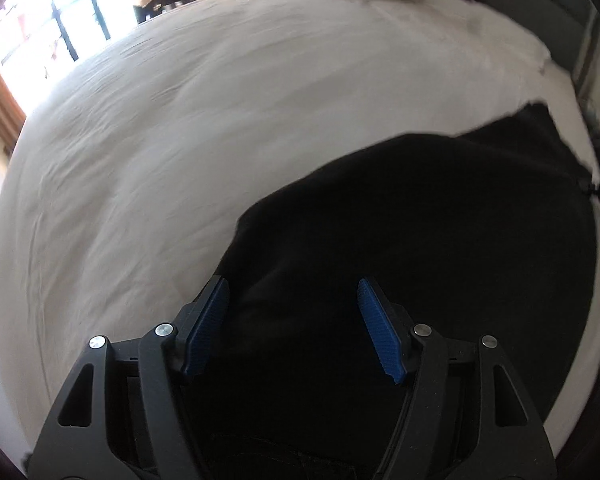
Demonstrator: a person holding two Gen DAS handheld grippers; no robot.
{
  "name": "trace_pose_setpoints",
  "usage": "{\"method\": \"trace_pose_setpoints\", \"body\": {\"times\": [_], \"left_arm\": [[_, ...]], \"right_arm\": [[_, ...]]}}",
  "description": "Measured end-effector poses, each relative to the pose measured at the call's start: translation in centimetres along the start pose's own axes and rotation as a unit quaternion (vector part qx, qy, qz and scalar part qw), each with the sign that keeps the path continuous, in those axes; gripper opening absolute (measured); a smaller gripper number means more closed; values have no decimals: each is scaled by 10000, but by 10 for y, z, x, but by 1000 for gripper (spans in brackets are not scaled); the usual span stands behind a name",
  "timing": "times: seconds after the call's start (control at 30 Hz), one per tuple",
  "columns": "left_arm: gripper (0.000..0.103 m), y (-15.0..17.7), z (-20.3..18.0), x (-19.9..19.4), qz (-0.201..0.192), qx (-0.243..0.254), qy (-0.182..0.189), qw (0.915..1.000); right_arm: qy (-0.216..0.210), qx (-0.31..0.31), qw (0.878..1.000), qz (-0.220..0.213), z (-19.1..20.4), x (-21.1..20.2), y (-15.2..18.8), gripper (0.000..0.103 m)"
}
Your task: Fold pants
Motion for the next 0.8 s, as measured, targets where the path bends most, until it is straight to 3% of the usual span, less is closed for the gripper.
{"method": "trace_pose_setpoints", "body": {"times": [0.1,0.2,0.23,0.3,0.37,0.43,0.47,0.5,0.53,0.57,0.67,0.73,0.8], "left_arm": [[66,19,7,-21,-180,-163,-163,9996],[66,50,9,-44,-356,-343,-178,9986],[66,59,11,-48,-377,-395,-195,9983],[66,92,10,-53,-290,-529,-263,9978],[66,119,13,-59,-192,-755,-356,9963],[66,144,25,-53,-85,-1023,-244,9944],[66,151,28,-54,-135,-1086,-133,9939],[66,154,29,-55,-171,-1100,-78,9937],[66,160,29,-57,-179,-1115,-29,9936],[66,162,29,-57,-162,-1122,-6,9935],[66,177,37,-62,-266,-1311,173,9909],[68,186,44,-64,-347,-1467,290,9881],[68,190,48,-69,-362,-1498,295,9876]], "right_arm": [[457,29,9988,-158,4,-16,-3,6],[-373,-677,9970,-61,63,-21,-2,10],[-657,-1068,9921,92,93,-17,2,18],[-1281,-1873,9724,536,158,0,16,28],[-1806,-2522,9453,1005,220,24,33,29],[-2133,-2867,9194,1645,264,59,50,29],[-2072,-2893,9161,1845,274,75,54,29],[-1901,-2886,9162,2026,279,93,59,29],[-1579,-2782,9225,2159,279,116,56,16],[-1535,-2664,9269,2152,276,125,50,0],[-1567,-1881,9541,1724,247,130,13,0],[-1399,-1463,9694,1392,223,125,-14,0],[-962,-1147,9833,1035,191,116,-37,0]]}}
Point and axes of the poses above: each gripper's, at about its wrist camera, not at the fingertips, and x roughly the way its jaws point, z to its left, y to its underside, the point moved 3 cm from there along x, roughly the way its jaws point, and after that the axes turned 13 degrees about z, right-handed, at the moved point
